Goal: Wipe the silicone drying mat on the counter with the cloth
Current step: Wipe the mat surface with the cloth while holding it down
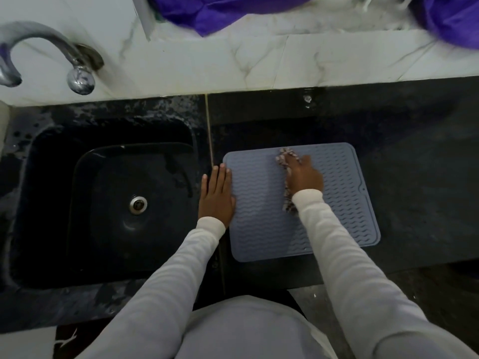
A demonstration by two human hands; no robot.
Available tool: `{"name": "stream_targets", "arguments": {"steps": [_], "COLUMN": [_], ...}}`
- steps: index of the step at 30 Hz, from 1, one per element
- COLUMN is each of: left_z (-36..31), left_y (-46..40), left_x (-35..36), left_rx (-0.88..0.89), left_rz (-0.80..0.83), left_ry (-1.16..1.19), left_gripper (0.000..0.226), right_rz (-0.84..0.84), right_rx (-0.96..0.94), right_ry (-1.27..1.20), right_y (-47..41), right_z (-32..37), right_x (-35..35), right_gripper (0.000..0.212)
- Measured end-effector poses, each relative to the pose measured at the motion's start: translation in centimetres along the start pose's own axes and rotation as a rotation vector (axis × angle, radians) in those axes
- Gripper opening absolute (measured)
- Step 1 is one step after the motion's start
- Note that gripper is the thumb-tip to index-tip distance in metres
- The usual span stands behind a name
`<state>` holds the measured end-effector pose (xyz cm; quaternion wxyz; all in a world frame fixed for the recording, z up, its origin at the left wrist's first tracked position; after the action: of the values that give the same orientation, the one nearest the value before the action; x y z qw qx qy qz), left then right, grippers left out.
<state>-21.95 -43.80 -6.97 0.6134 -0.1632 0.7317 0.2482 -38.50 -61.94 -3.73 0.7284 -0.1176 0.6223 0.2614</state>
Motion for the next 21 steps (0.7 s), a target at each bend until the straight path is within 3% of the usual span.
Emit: {"name": "stream_targets", "arguments": {"steps": [5,8,12,16,21], "left_z": [-0.2,-0.5,-0.7,-1.2,-0.7], "left_y": [0.1,-1.0,-3.8,-3.8,-3.4], "left_x": [-0.5,-1.3,-2.1,-1.0,-0.2], "left_rx": [0.007,0.054,0.094,0.065,-0.015], "left_rz": [-0.011,0.01,0.046,0.07,-0.005], "left_ry": [-0.002,0.003,0.036,0.01,-0.028], "left_gripper": [0.069,0.069,0.068,0.077,0.067], "right_rz": [-0.012,-0.044,-0.112,0.07,0.1], "right_rx": [0.234,0.261,-0.027,-0.254,-0.283], "right_ry": [-0.027,-0.091,-0.25,-0.047,0.048], "right_y": [-0.8,-1.7,-2.4,-0.7,-0.6], "right_z": [-7.4,-6.2,2.9,12.1,9.3], "right_x": [-2.5,-2.8,-2.1,0.6,0.7], "right_gripper": [0.042,0.04,0.038,0.046,0.063]}}
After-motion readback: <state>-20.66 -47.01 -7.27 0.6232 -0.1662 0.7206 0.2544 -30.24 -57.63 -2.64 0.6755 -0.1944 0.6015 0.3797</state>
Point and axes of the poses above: each hand's wrist, its own y-axis away from the middle knuckle, its own x-axis out of the palm, z = x × y, the point moved 5 cm from there along -y, towards the middle knuckle, and after that the axes turned 8 degrees about -x, right-handed, at the moved point
